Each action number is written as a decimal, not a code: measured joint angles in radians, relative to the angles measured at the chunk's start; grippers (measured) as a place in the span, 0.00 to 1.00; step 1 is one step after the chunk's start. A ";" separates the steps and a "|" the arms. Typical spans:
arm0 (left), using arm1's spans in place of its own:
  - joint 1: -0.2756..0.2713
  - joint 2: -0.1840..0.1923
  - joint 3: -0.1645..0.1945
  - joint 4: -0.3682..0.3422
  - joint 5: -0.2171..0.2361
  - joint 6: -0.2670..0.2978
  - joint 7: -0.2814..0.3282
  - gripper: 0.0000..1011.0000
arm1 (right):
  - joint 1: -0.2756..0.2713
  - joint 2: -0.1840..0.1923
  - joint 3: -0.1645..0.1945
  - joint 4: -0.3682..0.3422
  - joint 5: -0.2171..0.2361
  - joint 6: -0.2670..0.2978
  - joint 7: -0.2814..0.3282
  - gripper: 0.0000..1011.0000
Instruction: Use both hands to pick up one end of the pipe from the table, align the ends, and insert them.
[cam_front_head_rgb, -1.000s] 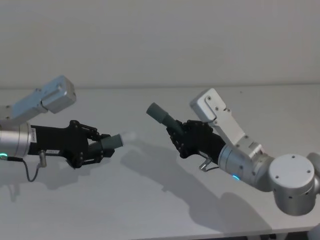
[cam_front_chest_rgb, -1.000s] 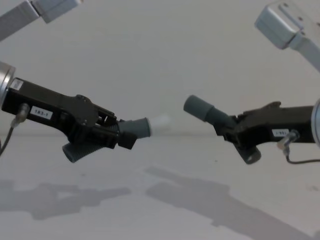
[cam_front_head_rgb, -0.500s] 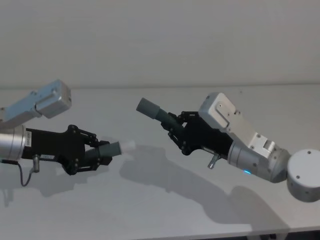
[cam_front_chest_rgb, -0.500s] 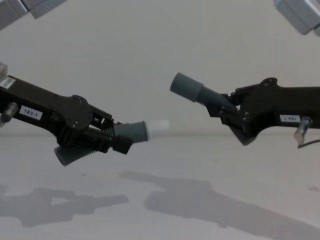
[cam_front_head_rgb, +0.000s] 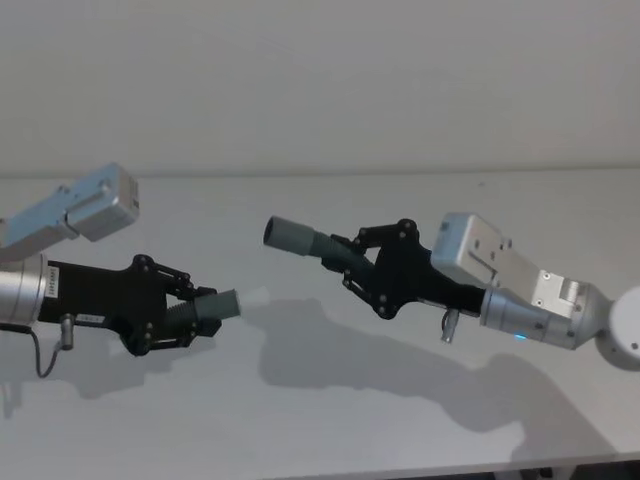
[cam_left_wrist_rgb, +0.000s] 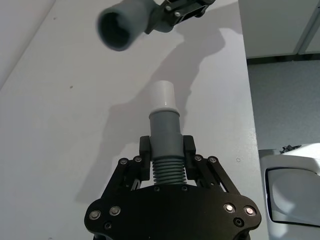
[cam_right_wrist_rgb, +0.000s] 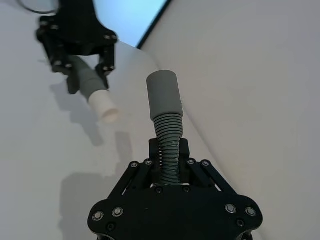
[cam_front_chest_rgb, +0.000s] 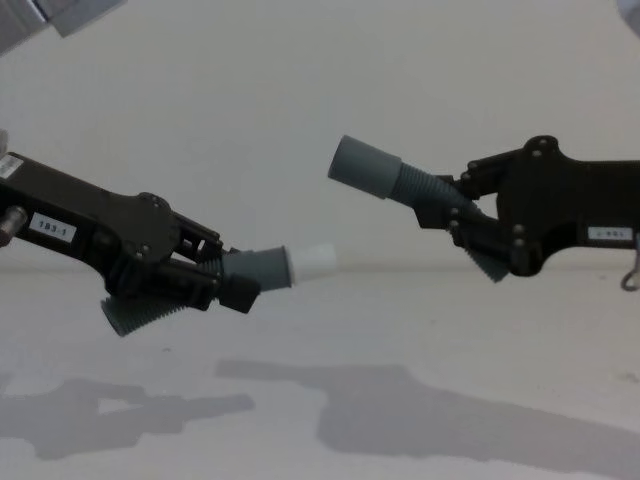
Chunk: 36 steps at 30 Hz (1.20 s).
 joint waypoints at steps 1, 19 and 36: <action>0.000 0.001 0.001 0.000 0.000 0.000 0.000 0.34 | 0.006 0.003 -0.003 0.009 0.002 -0.014 0.009 0.17; 0.001 0.013 0.009 -0.004 -0.018 -0.001 0.006 0.34 | 0.090 0.042 -0.059 0.154 0.031 -0.296 0.196 0.17; -0.002 0.015 0.022 0.004 -0.032 -0.002 0.011 0.34 | 0.109 0.032 -0.079 0.200 -0.004 -0.345 0.188 0.17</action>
